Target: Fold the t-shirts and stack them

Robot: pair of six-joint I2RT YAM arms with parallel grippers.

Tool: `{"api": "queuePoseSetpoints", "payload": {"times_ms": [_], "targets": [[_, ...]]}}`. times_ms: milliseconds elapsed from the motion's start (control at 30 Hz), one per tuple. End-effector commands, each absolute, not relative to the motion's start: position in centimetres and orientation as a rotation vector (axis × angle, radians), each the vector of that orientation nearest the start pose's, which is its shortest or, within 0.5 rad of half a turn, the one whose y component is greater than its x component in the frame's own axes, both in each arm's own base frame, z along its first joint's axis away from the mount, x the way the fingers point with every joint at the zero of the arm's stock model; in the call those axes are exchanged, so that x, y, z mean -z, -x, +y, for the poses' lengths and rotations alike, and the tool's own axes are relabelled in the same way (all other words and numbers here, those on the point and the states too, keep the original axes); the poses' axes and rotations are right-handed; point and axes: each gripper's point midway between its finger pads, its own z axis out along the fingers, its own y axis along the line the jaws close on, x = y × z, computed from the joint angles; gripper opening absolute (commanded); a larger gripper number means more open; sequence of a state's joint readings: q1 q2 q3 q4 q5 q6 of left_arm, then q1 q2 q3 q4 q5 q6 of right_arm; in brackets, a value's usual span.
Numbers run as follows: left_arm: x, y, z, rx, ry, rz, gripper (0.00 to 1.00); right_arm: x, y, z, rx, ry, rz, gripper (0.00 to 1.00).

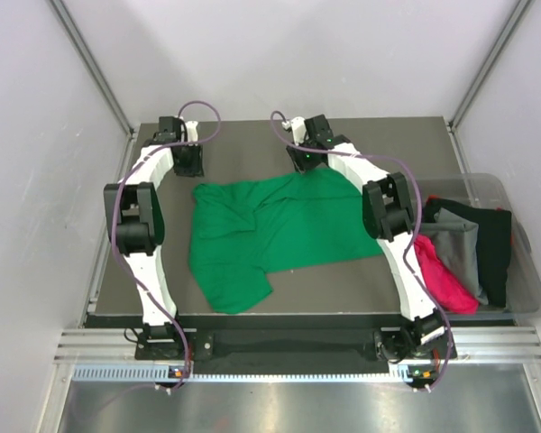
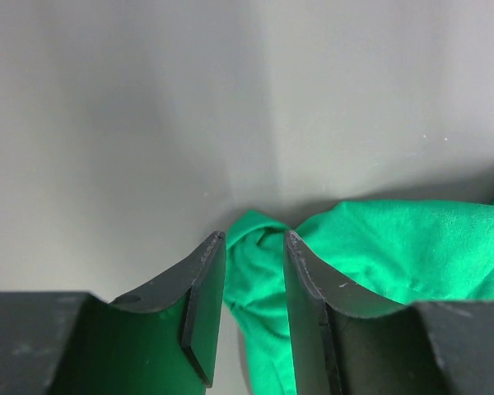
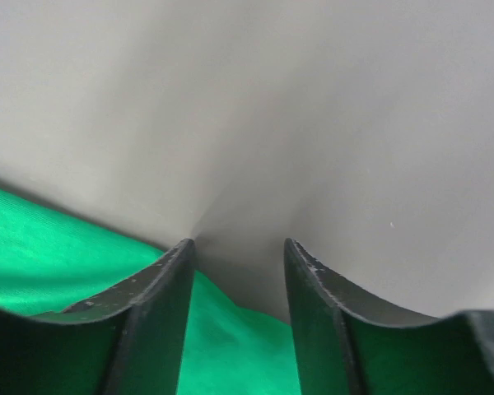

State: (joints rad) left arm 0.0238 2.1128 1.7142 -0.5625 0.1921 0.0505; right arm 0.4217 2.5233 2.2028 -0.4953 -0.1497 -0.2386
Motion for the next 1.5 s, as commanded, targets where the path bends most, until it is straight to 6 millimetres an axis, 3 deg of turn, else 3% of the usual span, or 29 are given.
{"api": "queuePoseSetpoints", "payload": {"times_ms": [0,133,233,300,333,433,633,833,933,1167,1333,1467], "targets": [[-11.8,-51.9,-0.9,0.13,-0.1,2.409,0.39,-4.6,-57.5,26.1,-0.28,0.799,2.237,0.49],[-13.0,-51.0,-1.1,0.142,-0.093,2.375,0.39,-8.6,-57.9,24.4,-0.197,0.791,2.16,0.53],[-14.2,-50.2,-1.8,0.189,-0.085,2.359,0.39,-11.7,-58.4,21.0,-0.133,0.746,2.119,0.55],[-14.3,-49.6,-2.1,0.211,-0.084,2.361,0.39,-11.7,-58.2,19.3,-0.14,0.715,2.153,0.55],[-14.8,-49.4,-2.1,0.212,-0.086,2.351,0.39,-11.7,-58.5,17.4,-0.138,0.676,2.176,0.55],[-14.9,-48.7,-2.2,0.212,-0.095,2.347,0.39,-10.6,-57.5,14.2,-0.152,0.639,2.255,0.55],[-14.1,-47.7,-2.4,0.222,-0.115,2.366,0.39,-8.9,-56.4,9.6,-0.113,0.614,2.319,0.55],[-12.8,-47.5,-2.1,0.207,-0.107,2.395,0.39,-7.0,-56.2,7.8,-0.124,0.593,2.374,0.55],[-12.2,-47.5,-2.0,0.204,-0.106,2.409,0.39,-6.3,-56.2,7.9,-0.15,0.591,2.387,0.54],[-11.9,-47.6,-1.5,0.174,-0.099,2.417,0.39,-4.9,-55.5,8.4,-0.24,0.601,2.451,0.41],[-11.0,-47.6,-1.2,0.162,-0.072,2.441,0.39,-4.3,-55.2,8.5,-0.259,0.605,2.469,0.22],[-10.3,-48.1,-0.6,0.164,-0.033,2.47,0.41,-4.5,-56.2,7.6,-0.199,0.553,2.459,0.0]]}}
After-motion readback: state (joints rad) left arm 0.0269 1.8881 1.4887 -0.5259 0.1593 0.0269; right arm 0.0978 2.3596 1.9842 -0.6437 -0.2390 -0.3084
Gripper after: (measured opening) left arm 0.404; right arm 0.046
